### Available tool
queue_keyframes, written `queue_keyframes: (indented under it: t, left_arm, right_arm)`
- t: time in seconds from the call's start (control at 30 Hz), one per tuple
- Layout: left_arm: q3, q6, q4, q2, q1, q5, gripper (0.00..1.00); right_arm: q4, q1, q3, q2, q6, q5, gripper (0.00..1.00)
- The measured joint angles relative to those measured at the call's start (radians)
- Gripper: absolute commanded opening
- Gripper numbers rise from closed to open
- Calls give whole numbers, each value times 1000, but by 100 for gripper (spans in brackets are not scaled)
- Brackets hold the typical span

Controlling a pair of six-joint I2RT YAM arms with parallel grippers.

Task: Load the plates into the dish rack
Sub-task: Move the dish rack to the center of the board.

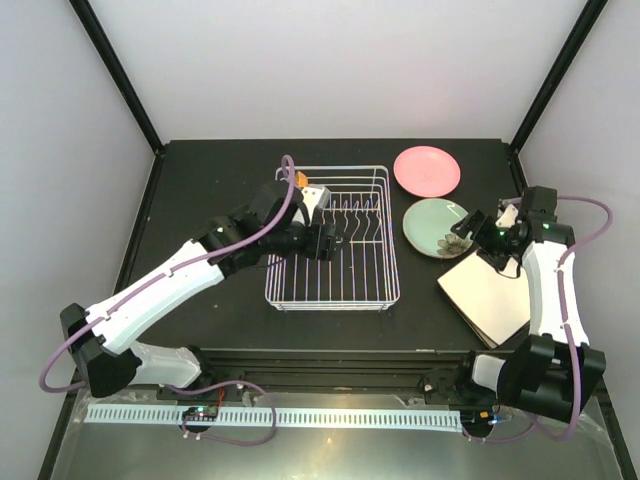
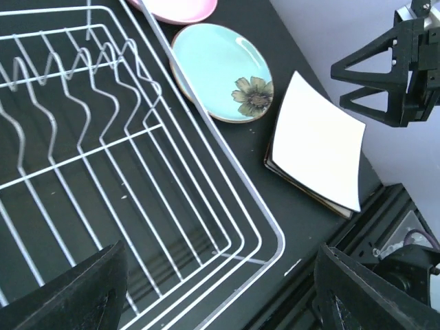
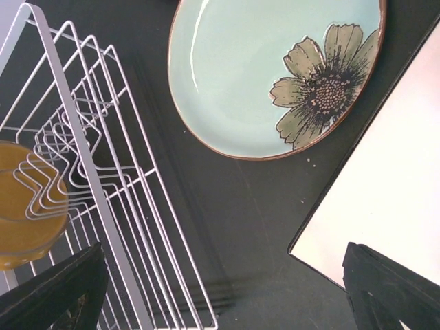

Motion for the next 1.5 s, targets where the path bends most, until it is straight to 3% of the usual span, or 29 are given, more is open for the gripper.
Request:
queue_keyframes:
  t: [0.27, 0.43, 0.73, 1.03, 1.17, 1.3, 1.43, 1.5]
  left_arm:
    - [0, -19, 71, 39, -29, -12, 79]
    - [57, 16, 104, 105, -29, 8, 79]
    - [150, 82, 114, 219, -29, 142, 79]
    - [135, 114, 92, 207, -4, 123, 80]
    - [52, 100, 73, 145, 95, 136, 79]
    - [-48, 100, 22, 51, 227, 98, 80]
    - [-222, 100, 14, -101, 339, 75, 78]
    - [-288, 100, 13, -145, 389, 73, 77]
  right_arm:
    - [-79, -4, 19, -33, -13, 162, 90]
    - [-109, -77, 35, -11, 36, 238, 92]
    - [13, -156, -65, -116, 56, 89, 93]
    - [45, -220, -185, -126, 48, -47, 92]
    - [64, -180, -193, -143, 30, -96, 89]
    - [82, -45, -191, -169, 26, -138, 87]
    - [107, 105, -185, -154, 32, -149, 63]
    - [132, 163, -185, -128, 38, -155, 58]
